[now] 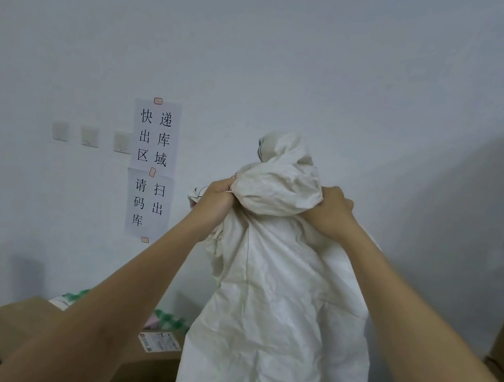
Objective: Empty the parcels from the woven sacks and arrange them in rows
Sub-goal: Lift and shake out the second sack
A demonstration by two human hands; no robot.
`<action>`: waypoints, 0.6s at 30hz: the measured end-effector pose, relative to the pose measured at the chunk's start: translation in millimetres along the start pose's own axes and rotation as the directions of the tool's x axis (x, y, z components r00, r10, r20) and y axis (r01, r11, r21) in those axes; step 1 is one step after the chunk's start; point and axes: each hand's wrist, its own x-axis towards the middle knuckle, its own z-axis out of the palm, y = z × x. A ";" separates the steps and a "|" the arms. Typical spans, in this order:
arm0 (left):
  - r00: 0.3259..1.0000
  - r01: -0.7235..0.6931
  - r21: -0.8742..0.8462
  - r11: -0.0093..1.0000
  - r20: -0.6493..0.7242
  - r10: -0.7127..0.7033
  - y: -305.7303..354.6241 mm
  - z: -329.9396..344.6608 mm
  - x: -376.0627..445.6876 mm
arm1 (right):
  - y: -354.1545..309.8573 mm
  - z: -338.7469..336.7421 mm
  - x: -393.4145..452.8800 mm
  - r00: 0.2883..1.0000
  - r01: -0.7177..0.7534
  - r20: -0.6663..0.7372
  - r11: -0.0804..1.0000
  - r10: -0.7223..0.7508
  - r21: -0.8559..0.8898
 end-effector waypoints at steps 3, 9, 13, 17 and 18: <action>1.000 -0.022 0.012 1.000 -0.014 0.022 -4.2 -2.3 -2.9 | -0.4 3.9 -4.2 1.000 -0.002 -0.029 0.947 0.012 0.320; 0.979 0.067 -0.226 0.972 0.201 -0.020 -14.4 -16.2 -12.1 | 1.7 -5.4 -6.5 0.994 -0.093 -0.020 0.941 0.105 0.325; 0.980 0.137 -0.449 0.883 0.189 -0.056 -19.5 -31.8 -16.8 | -0.1 -8.2 -14.7 0.992 -0.101 -0.045 0.966 0.114 0.238; 0.986 0.153 0.111 0.982 -0.085 -0.144 -24.4 -31.3 -16.7 | 0.0 -7.0 -24.5 0.991 -0.093 -0.072 0.975 0.110 0.200; 0.982 0.183 0.222 0.958 -0.081 -0.169 -28.7 -31.8 -14.8 | 0.4 -6.9 -27.5 0.991 -0.095 -0.079 0.975 0.112 0.199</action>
